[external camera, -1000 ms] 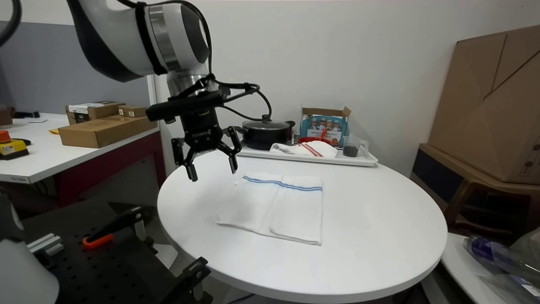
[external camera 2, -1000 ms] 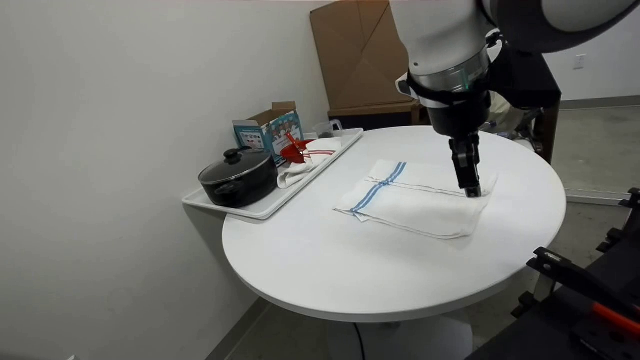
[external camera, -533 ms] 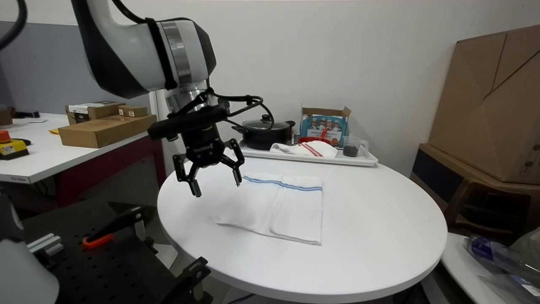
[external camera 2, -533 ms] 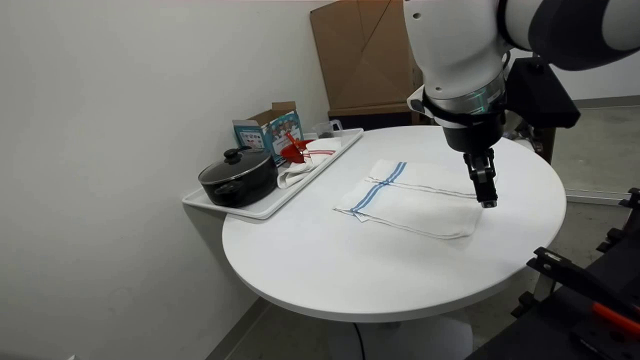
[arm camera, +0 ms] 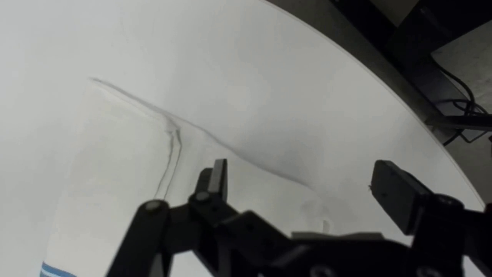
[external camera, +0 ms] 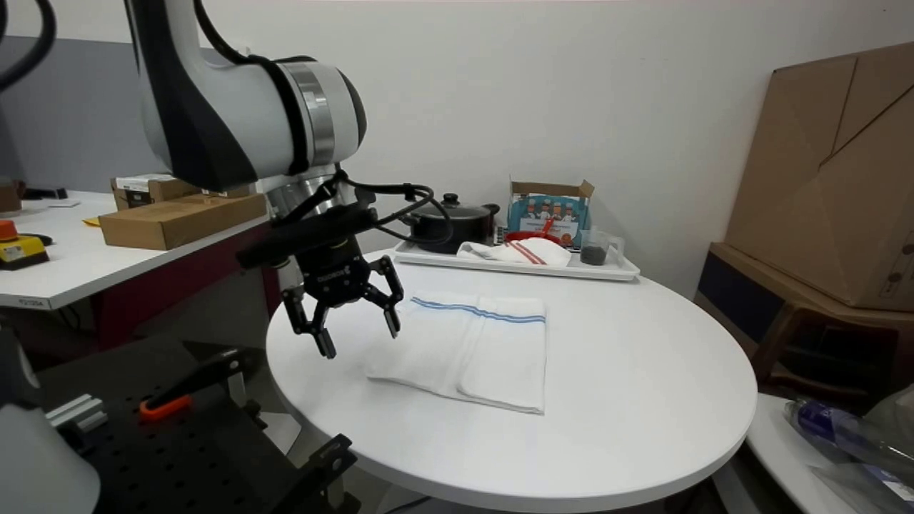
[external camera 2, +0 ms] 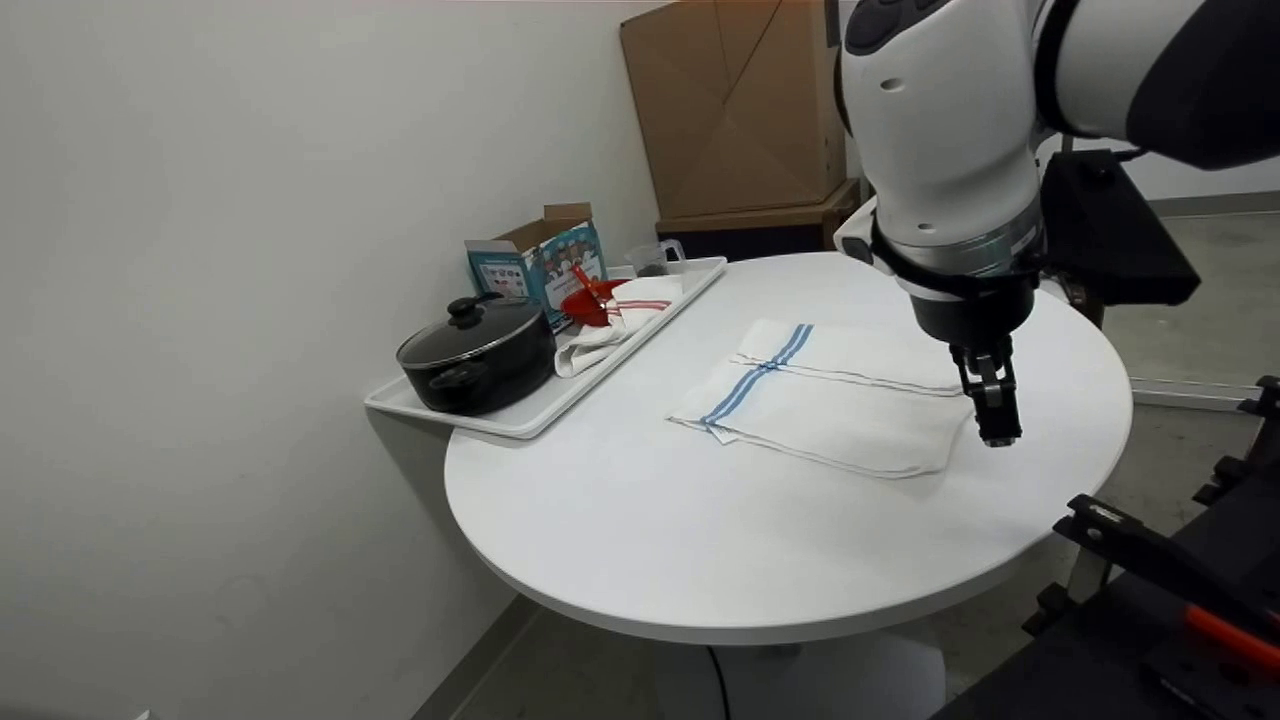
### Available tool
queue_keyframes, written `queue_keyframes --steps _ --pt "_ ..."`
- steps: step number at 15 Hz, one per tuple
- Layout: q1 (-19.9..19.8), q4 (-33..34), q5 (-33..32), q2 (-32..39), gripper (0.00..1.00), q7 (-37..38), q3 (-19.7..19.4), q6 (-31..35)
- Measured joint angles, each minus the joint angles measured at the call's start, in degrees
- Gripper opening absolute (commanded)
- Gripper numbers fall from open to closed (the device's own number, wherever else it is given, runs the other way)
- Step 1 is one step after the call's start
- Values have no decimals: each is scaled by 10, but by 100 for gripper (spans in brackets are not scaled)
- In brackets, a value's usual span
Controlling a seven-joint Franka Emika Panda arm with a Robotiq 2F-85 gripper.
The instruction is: Fold the towel on the table
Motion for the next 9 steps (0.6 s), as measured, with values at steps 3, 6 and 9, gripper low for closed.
queue_keyframes --steps 3,6,9 --pt "6 7 -48 24 98 60 0 1" --pt "11 28 -62 61 100 97 0 -1" --pt "11 63 -61 107 100 110 0 -3"
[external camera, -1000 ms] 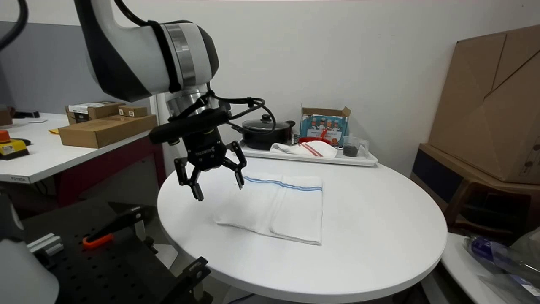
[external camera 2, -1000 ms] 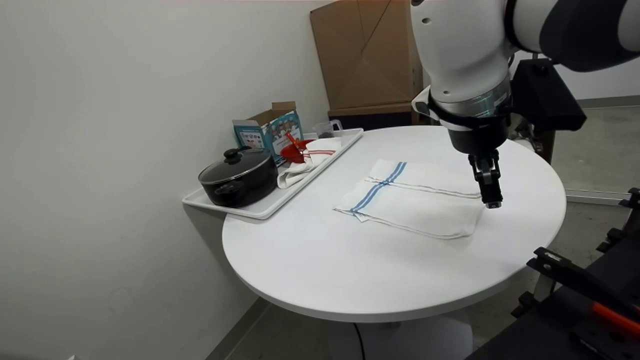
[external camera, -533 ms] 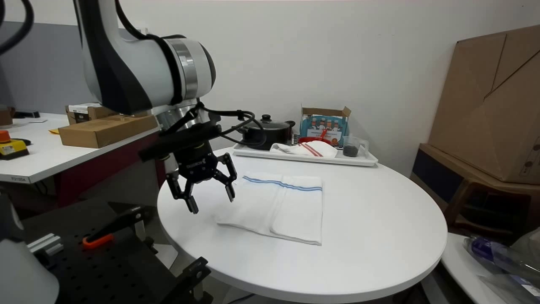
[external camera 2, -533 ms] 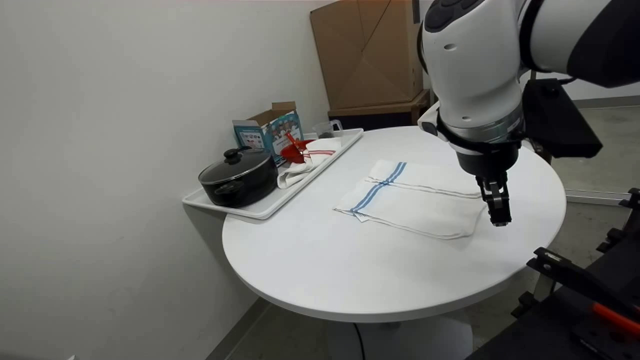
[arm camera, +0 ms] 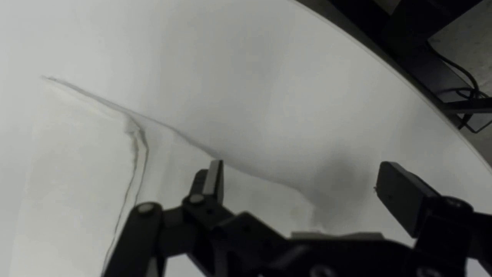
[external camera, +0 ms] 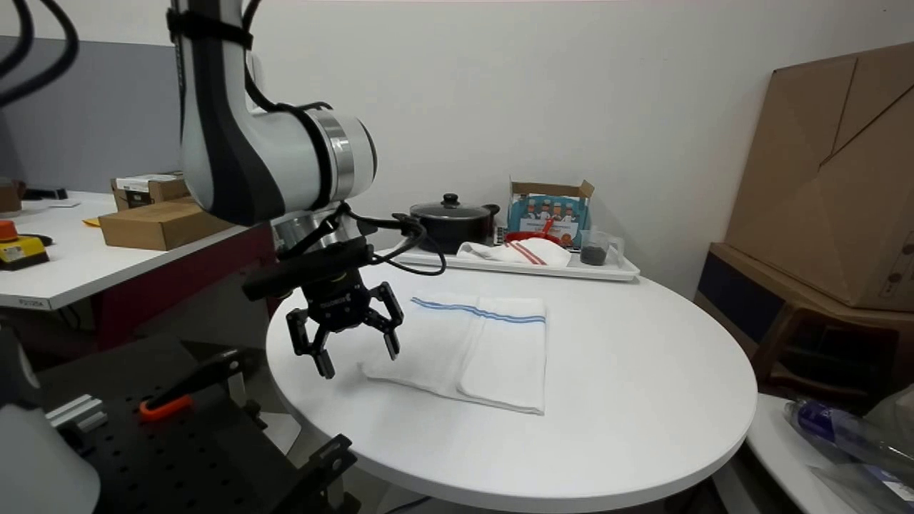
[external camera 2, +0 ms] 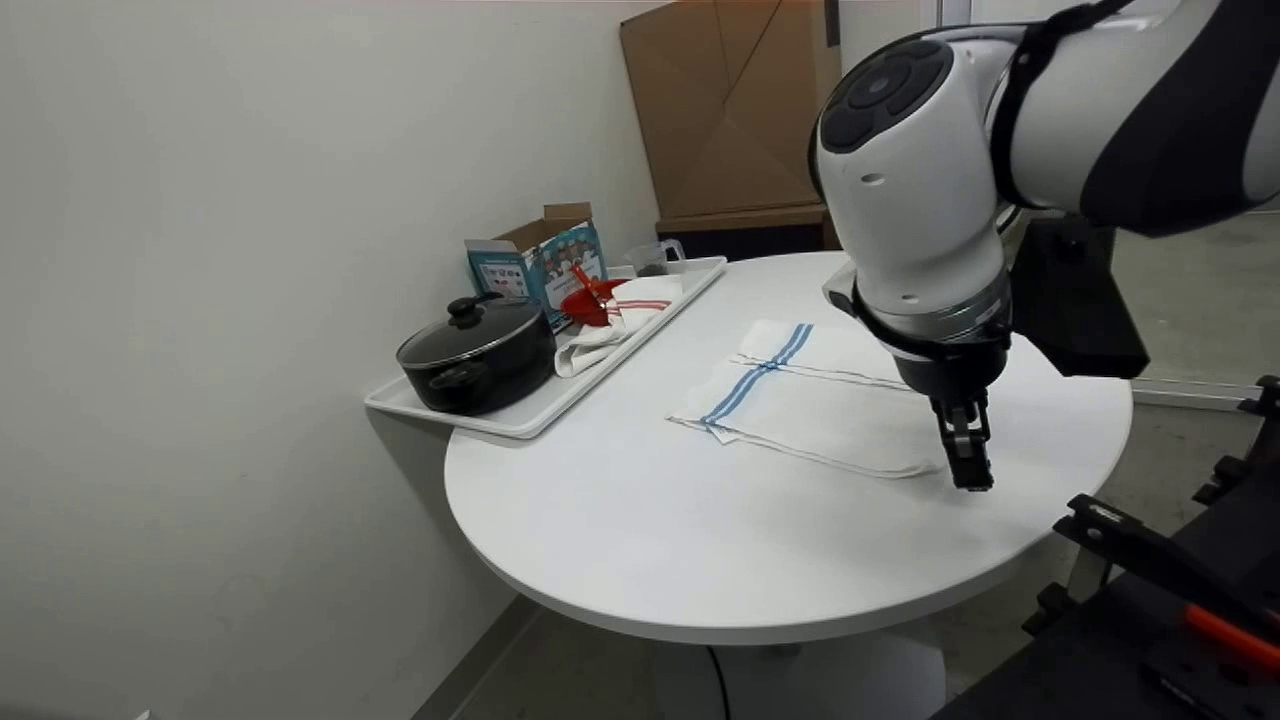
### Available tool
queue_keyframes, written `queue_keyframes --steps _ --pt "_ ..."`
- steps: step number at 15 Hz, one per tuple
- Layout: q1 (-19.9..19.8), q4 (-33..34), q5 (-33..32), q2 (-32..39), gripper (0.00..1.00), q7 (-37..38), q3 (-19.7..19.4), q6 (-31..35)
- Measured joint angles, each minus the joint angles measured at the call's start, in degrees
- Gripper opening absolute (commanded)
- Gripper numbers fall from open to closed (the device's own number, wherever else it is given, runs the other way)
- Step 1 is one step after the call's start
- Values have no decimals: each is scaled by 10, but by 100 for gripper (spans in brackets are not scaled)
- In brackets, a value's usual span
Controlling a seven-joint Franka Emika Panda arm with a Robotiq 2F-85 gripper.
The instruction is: Fold the towel on the table
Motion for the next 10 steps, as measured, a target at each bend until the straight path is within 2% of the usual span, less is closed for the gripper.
queue_keyframes --steps 3,4,6,10 --pt "1 40 9 46 98 0 0 -1" --pt "2 53 12 59 74 0 1 -1" --pt "3 75 18 80 68 0 3 -2" --pt "8 99 24 97 37 0 11 -2"
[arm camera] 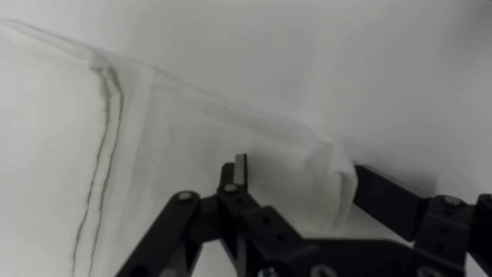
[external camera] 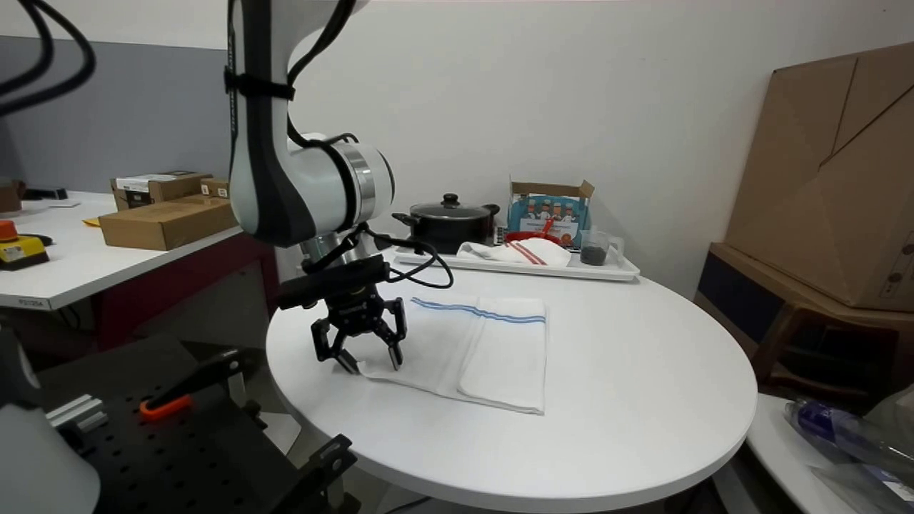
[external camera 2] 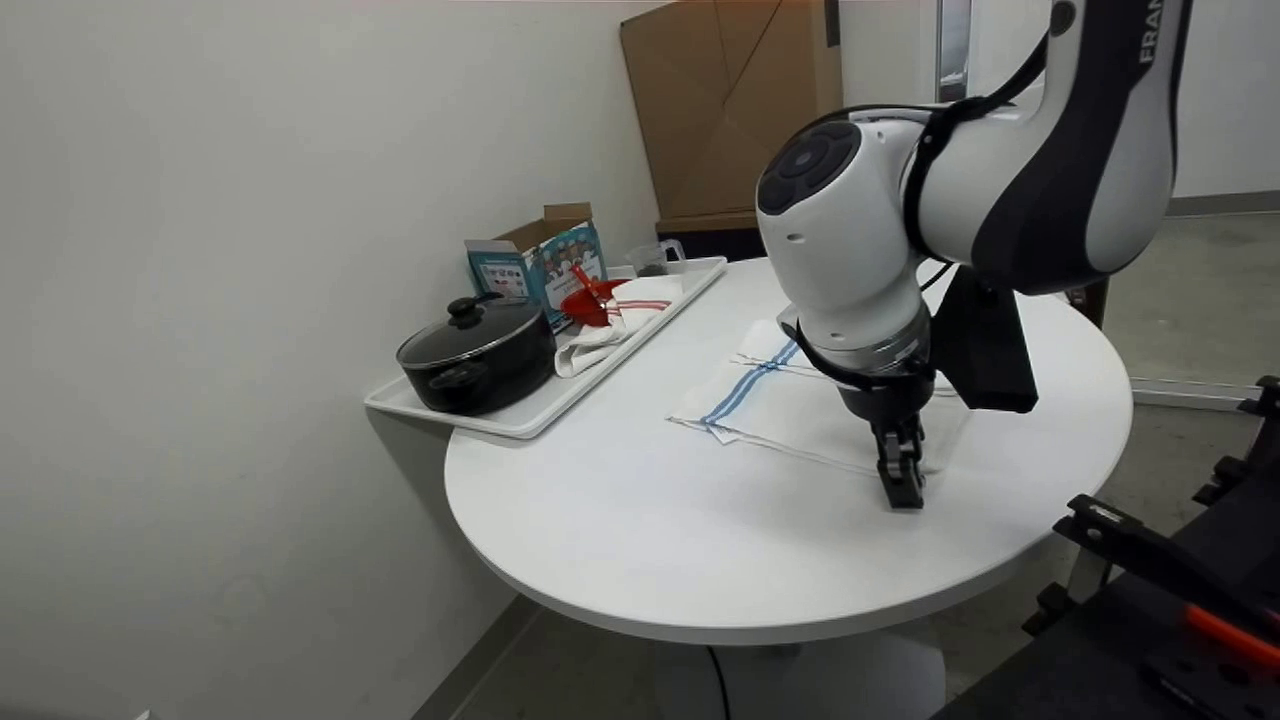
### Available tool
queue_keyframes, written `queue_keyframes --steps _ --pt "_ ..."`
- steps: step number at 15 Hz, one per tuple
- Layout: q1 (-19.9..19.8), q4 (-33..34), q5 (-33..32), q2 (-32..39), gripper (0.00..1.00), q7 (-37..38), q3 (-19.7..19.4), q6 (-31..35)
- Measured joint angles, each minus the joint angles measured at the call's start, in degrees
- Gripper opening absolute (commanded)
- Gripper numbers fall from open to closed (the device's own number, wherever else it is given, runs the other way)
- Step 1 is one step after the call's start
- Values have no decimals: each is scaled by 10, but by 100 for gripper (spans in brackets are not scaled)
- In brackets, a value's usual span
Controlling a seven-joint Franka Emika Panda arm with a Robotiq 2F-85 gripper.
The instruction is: Fold the towel on the table
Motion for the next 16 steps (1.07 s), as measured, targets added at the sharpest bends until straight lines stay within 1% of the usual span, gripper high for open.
queue_keyframes --steps 5,8,12,16 --pt "2 5 2 -4 1 0 6 -2" --pt "0 3 13 -15 0 0 6 -2" --pt "-11 -3 48 -43 1 -4 6 0" --pt "-37 -8 99 -93 1 -15 6 6"
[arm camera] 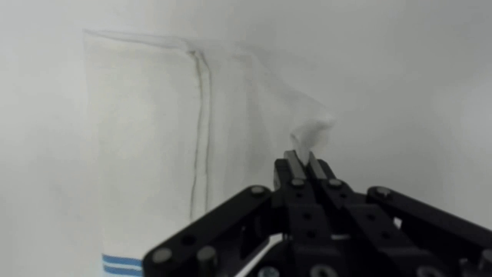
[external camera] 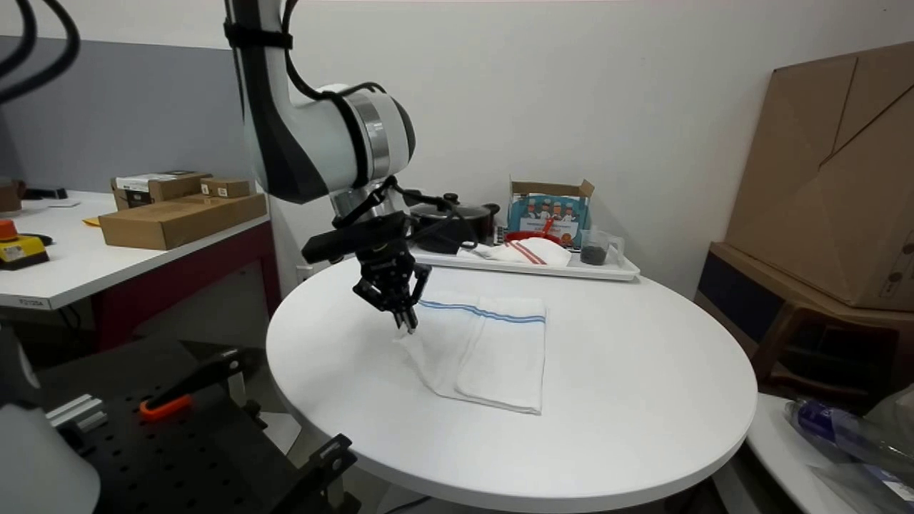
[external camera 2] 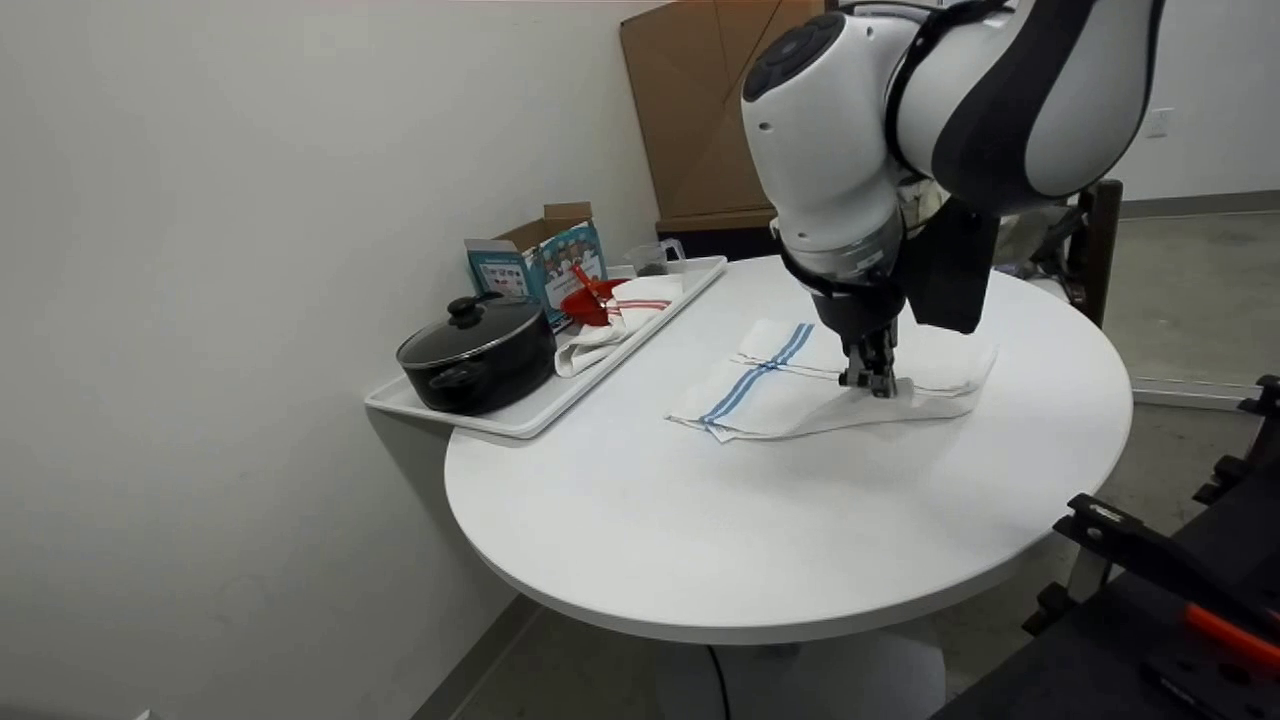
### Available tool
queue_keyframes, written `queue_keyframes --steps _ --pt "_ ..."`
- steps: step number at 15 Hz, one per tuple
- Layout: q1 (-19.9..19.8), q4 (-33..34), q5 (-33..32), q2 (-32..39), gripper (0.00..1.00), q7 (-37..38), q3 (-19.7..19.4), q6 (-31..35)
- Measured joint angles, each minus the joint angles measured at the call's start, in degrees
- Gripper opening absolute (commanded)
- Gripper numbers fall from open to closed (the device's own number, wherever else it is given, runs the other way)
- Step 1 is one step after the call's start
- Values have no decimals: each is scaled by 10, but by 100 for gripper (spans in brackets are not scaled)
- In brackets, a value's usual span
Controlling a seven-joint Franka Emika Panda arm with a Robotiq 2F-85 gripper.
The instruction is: Fold the towel on the table
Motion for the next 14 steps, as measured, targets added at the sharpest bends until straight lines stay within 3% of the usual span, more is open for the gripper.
queue_keyframes --steps 6,10,14 --pt "-92 14 87 -68 1 -59 -31 0" --pt "-150 35 95 -78 1 -81 -72 -3" --pt "-179 51 95 -67 1 -82 -96 -16"
